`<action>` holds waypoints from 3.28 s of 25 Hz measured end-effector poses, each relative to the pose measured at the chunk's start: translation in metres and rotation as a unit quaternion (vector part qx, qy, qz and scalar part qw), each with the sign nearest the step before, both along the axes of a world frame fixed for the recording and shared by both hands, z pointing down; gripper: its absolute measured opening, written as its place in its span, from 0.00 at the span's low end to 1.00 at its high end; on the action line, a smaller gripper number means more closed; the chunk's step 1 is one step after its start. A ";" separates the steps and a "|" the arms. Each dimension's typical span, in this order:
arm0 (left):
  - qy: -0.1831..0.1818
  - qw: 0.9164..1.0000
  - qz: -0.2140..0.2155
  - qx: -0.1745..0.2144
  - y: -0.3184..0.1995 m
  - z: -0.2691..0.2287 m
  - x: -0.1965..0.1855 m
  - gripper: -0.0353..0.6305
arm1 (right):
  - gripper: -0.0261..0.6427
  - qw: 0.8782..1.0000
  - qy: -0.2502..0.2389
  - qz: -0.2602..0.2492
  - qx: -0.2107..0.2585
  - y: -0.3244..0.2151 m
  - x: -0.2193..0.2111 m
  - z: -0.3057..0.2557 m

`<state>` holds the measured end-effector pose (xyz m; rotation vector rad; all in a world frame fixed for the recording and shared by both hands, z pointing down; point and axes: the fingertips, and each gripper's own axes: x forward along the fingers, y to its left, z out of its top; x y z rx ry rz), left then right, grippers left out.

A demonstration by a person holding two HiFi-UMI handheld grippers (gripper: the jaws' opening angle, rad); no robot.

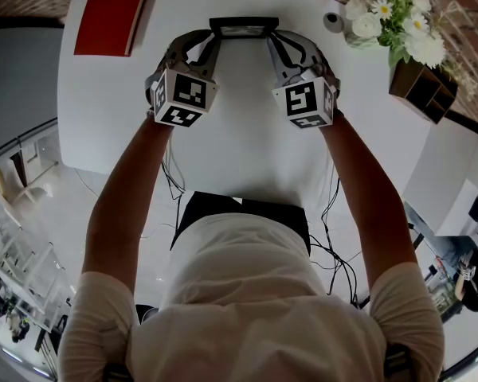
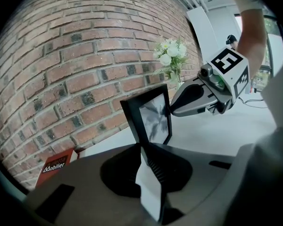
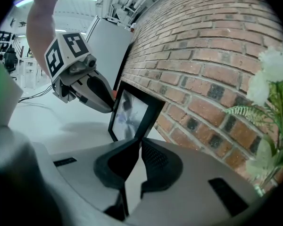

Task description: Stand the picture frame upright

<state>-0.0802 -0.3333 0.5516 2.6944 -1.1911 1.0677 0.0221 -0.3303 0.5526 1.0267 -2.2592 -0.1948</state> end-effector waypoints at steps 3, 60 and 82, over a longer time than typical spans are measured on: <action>0.005 1.000 -0.002 -0.004 0.001 0.000 0.000 0.11 | 0.07 1.000 -0.003 -0.001 -0.004 0.002 0.000 0.000; 0.216 0.964 0.023 -0.152 0.223 -0.085 -0.066 0.09 | 0.07 0.957 -0.193 0.187 -0.110 0.235 -0.011 -0.076; 0.264 0.948 -0.006 -0.180 0.430 -0.153 -0.006 0.05 | 0.07 0.961 -0.221 0.056 -0.158 0.450 0.009 -0.136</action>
